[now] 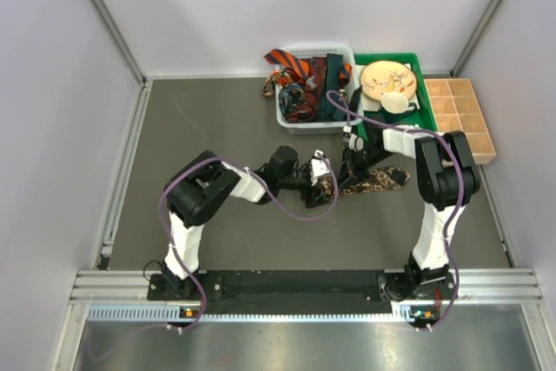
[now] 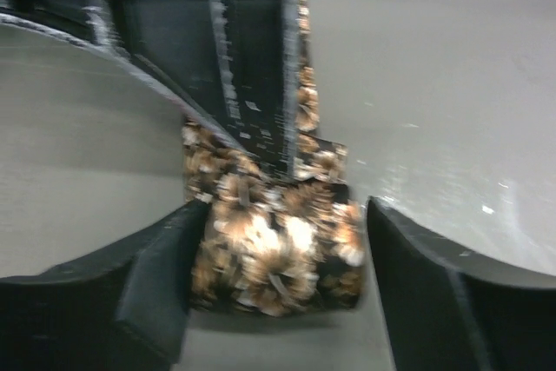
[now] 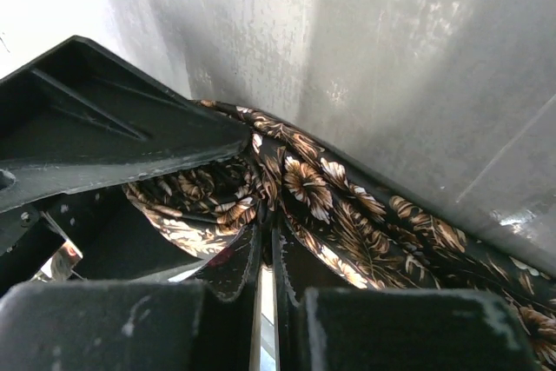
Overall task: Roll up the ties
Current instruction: Roll the tie at the center of the board.
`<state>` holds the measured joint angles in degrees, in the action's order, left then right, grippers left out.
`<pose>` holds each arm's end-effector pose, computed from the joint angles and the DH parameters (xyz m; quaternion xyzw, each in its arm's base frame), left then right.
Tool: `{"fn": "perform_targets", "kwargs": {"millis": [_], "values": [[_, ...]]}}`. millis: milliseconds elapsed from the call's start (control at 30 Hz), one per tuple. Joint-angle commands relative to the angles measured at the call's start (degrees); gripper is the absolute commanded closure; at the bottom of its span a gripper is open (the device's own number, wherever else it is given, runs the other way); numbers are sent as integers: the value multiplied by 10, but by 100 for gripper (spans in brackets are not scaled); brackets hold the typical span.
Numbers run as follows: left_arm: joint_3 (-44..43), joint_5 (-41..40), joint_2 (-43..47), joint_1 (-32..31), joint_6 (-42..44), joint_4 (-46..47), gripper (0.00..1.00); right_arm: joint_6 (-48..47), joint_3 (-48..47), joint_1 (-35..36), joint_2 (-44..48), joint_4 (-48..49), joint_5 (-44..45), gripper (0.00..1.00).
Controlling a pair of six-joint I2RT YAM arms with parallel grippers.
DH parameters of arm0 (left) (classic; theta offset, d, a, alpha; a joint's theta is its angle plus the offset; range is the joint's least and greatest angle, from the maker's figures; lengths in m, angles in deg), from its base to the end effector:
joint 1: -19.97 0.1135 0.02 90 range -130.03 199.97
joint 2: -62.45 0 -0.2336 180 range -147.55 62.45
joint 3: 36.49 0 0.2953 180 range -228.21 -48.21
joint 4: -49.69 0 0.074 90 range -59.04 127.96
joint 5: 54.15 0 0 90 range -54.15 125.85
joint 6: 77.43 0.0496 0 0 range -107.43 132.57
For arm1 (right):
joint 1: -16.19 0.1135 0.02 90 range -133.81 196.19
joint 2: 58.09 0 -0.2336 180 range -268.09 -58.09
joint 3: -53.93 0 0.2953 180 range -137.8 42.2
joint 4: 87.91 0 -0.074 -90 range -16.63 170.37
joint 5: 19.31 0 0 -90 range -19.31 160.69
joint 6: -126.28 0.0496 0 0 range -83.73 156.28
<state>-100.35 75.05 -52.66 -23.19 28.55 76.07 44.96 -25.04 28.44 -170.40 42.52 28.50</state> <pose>0.2747 -0.3006 0.0474 0.5488 0.6014 -0.3939 0.4264 0.3536 0.1109 0.0574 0.0512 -0.9301 -0.3637 0.0085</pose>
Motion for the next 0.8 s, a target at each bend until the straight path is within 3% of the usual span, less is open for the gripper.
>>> {"fn": "perform_targets", "kwargs": {"millis": [0, 167, 333, 400, 533, 633, 767], "values": [[-31, -35, -24, -4, -5, 21, 25, 0, -10, -9, -41, 23, 118, 100], [-51, -67, -38, -18, -1, -7, 36, -3, -13, -9, -42, 17, 95, 100], [-72, -99, -30, -20, 28, -91, 63, -8, -14, -9, -21, 11, 56, 100], [-76, -102, -14, -19, 41, -168, 72, -10, -12, -10, -4, -1, 41, 100], [-75, -114, 21, -18, 64, -300, 93, -28, -3, -30, 47, -27, 11, 84], [-81, -119, 45, -18, 89, -411, 100, -39, 9, -42, 79, -36, -14, 76], [-102, -124, 57, -18, 114, -520, 100, -46, 18, -48, 85, -24, -19, 74]]}}
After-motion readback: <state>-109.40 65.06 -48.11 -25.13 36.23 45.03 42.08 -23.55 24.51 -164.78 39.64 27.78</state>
